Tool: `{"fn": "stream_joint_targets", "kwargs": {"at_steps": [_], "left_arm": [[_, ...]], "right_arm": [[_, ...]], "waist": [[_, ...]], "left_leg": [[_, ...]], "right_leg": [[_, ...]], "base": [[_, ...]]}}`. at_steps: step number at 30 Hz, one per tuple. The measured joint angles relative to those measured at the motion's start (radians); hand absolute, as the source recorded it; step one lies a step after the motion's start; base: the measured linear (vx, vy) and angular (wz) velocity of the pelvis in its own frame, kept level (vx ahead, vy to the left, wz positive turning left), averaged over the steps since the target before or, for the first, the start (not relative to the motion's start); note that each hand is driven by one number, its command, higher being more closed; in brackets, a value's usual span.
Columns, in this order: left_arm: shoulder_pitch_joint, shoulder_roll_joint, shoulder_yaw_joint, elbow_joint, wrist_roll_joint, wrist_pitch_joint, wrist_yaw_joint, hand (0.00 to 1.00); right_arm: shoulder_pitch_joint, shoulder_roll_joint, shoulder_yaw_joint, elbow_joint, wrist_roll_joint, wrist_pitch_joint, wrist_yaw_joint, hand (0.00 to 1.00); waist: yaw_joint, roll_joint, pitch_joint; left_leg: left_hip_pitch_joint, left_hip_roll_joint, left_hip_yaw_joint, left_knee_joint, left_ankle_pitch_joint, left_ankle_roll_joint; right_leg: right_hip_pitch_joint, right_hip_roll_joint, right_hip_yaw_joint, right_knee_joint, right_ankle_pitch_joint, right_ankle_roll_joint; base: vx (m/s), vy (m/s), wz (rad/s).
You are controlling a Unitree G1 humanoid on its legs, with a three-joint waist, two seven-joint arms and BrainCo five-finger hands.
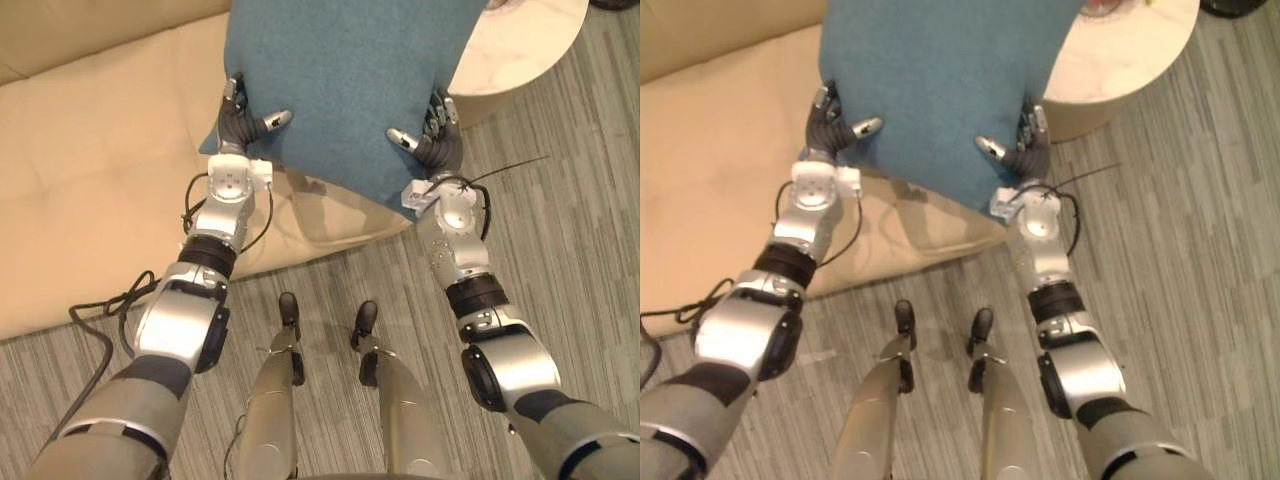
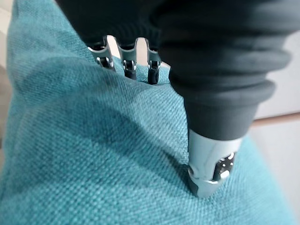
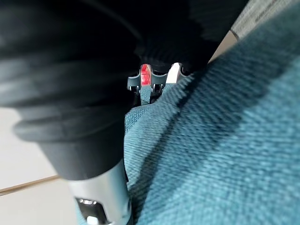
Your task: Pick up cushions and gather them together orderly.
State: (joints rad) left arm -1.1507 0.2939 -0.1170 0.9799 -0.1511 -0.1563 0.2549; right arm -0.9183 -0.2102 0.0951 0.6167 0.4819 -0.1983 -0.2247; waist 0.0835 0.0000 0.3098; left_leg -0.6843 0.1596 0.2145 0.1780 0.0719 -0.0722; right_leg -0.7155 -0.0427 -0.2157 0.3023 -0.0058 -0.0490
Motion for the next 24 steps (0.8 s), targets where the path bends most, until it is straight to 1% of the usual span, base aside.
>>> {"fn": "stream_joint_targets", "kwargs": {"at_steps": [1, 3, 4, 7, 8, 11, 14, 17, 19, 22, 24], "left_arm": [[-0.008, -0.001, 0.000, 0.007, 0.006, 0.002, 0.001, 1.00], [-0.031, 0.001, 0.000, 0.016, 0.035, 0.017, 0.006, 1.00], [-0.043, 0.007, 0.001, 0.016, 0.052, 0.019, 0.012, 1.00], [-0.072, 0.028, 0.001, 0.015, 0.106, 0.021, 0.028, 1.00], [-0.079, 0.031, 0.001, 0.011, 0.112, 0.021, 0.030, 1.00], [-0.085, 0.031, 0.001, -0.007, 0.111, 0.019, 0.032, 1.00], [-0.084, 0.030, 0.001, -0.037, 0.099, 0.016, 0.035, 1.00], [-0.080, 0.018, 0.000, -0.085, 0.037, 0.015, 0.050, 1.00], [-0.037, 0.002, -0.001, -0.161, 0.008, 0.014, 0.066, 1.00], [0.064, -0.035, -0.020, -0.292, -0.013, 0.009, 0.096, 1.00], [0.139, -0.055, -0.036, -0.376, -0.029, 0.008, 0.114, 1.00]], "right_arm": [[0.000, 0.001, 0.000, -0.001, 0.001, -0.001, 0.000, 1.00], [-0.005, 0.003, 0.000, -0.008, 0.011, -0.003, 0.000, 1.00], [-0.009, 0.006, 0.000, -0.014, 0.034, -0.011, -0.003, 1.00], [-0.026, 0.001, -0.003, -0.021, 0.070, -0.031, -0.012, 1.00], [-0.024, 0.001, -0.007, -0.030, 0.078, -0.035, -0.012, 1.00], [-0.022, 0.002, -0.014, -0.059, 0.116, -0.041, -0.013, 1.00], [-0.021, 0.009, -0.015, -0.080, 0.129, -0.047, -0.013, 1.00], [-0.018, 0.019, -0.015, -0.092, 0.129, -0.048, -0.013, 1.00], [0.016, 0.034, -0.015, -0.104, 0.128, -0.048, -0.015, 1.00], [0.132, 0.061, -0.017, -0.193, 0.117, -0.049, -0.032, 1.00], [0.209, 0.069, -0.018, -0.257, 0.104, -0.050, -0.046, 1.00]], "waist": [[0.000, 0.000, 0.000], [-0.001, -0.004, 0.002], [0.000, -0.013, 0.007], [-0.001, -0.016, 0.009], [-0.001, -0.016, 0.009], [-0.002, -0.016, 0.011], [-0.002, -0.016, 0.011], [-0.002, -0.016, 0.012], [-0.002, -0.017, 0.017], [-0.004, -0.018, 0.018], [-0.011, -0.018, 0.018]], "left_leg": [[-0.004, 0.004, 0.003, 0.005, 0.000, 0.000], [-0.017, 0.018, 0.011, 0.013, 0.000, 0.000], [-0.025, 0.022, 0.013, 0.017, -0.001, 0.000], [-0.059, 0.035, 0.032, 0.016, -0.003, 0.008], [-0.066, 0.037, 0.042, 0.016, 0.004, 0.008], [-0.066, 0.037, 0.042, 0.017, 0.010, 0.007], [-0.065, 0.036, 0.042, 0.016, 0.015, 0.007], [-0.055, 0.034, 0.043, 0.016, 0.016, 0.006], [-0.019, 0.033, 0.048, 0.011, 0.016, 0.006], [0.046, 0.024, 0.048, -0.009, 0.015, 0.007], [0.084, 0.007, 0.047, -0.024, 0.015, 0.007]], "right_leg": [[0.000, 0.003, 0.000, -0.005, 0.003, -0.001], [-0.001, 0.016, 0.003, -0.024, 0.021, 0.012], [-0.002, 0.022, 0.008, -0.035, 0.026, 0.004], [-0.027, 0.029, 0.011, -0.061, 0.045, 0.001], [-0.033, 0.029, 0.011, -0.065, 0.050, -0.005], [-0.033, 0.029, 0.011, -0.065, 0.052, -0.006], [-0.032, 0.028, 0.011, -0.065, 0.052, -0.006], [-0.026, 0.026, 0.011, -0.060, 0.052, -0.006], [0.008, 0.025, 0.011, -0.059, 0.049, -0.002], [0.053, 0.016, 0.012, -0.030, 0.023, 0.023], [0.073, -0.003, 0.011, 0.007, -0.013, 0.016]], "base": [[0.03, -0.027, -0.09], [0.02, -0.026, -0.08], [0.01, -0.021, -0.07], [0.00, -0.013, -0.05], [0.00, 0.000, 0.00], [0.05, -0.003, 0.02], [0.06, -0.009, 0.01], [0.06, -0.011, 0.00], [0.07, -0.015, 0.02], [0.08, -0.015, 0.12], [0.08, -0.015, 0.22]]}}
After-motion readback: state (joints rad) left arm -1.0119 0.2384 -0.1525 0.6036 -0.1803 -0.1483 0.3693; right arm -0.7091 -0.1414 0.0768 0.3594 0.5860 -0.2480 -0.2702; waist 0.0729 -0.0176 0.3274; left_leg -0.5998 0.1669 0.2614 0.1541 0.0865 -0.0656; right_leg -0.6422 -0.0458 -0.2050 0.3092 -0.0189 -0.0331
